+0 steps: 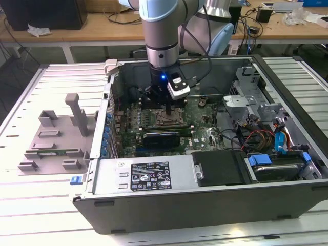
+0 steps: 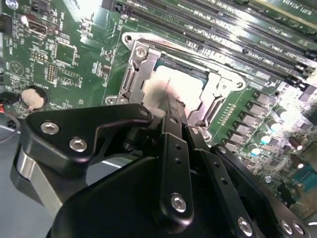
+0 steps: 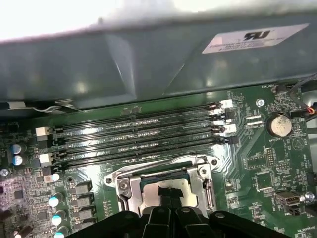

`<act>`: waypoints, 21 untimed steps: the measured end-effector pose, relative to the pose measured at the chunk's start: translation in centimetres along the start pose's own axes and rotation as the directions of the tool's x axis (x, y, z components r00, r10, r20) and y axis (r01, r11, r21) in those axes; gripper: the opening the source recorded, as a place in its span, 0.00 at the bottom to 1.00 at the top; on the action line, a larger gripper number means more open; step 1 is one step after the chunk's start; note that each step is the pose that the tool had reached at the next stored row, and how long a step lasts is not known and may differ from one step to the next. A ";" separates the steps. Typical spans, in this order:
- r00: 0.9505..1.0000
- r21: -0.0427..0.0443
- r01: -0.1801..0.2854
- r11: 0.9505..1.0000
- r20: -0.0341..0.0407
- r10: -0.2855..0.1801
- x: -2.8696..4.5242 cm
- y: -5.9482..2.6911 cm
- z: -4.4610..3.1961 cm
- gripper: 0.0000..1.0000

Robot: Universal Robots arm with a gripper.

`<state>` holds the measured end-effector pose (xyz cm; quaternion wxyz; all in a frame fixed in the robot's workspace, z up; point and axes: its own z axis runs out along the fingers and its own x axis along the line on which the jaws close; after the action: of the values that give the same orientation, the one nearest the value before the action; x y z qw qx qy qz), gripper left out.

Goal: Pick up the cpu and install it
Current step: 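Install the first cpu locking lever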

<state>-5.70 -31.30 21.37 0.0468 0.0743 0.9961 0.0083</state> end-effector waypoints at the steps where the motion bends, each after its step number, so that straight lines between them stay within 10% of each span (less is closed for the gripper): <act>1: 1.000 0.001 0.001 1.000 0.000 -0.001 -0.03 0.01 -0.33 0.11; 7: 0.999 0.002 0.038 0.999 -0.005 -0.038 -0.16 0.03 -0.66 0.11; 11: 0.991 0.030 0.124 0.992 -0.050 -0.122 -0.32 -0.07 -0.50 0.11; 14: 0.986 0.032 0.145 0.989 -0.083 -0.142 -1.71 0.09 -0.26 0.11; 21: 0.971 0.024 0.225 0.974 -0.085 -0.222 -1.85 -0.02 -0.25 0.11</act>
<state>-3.90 -31.60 21.79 0.0052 -0.0378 0.9992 -0.0106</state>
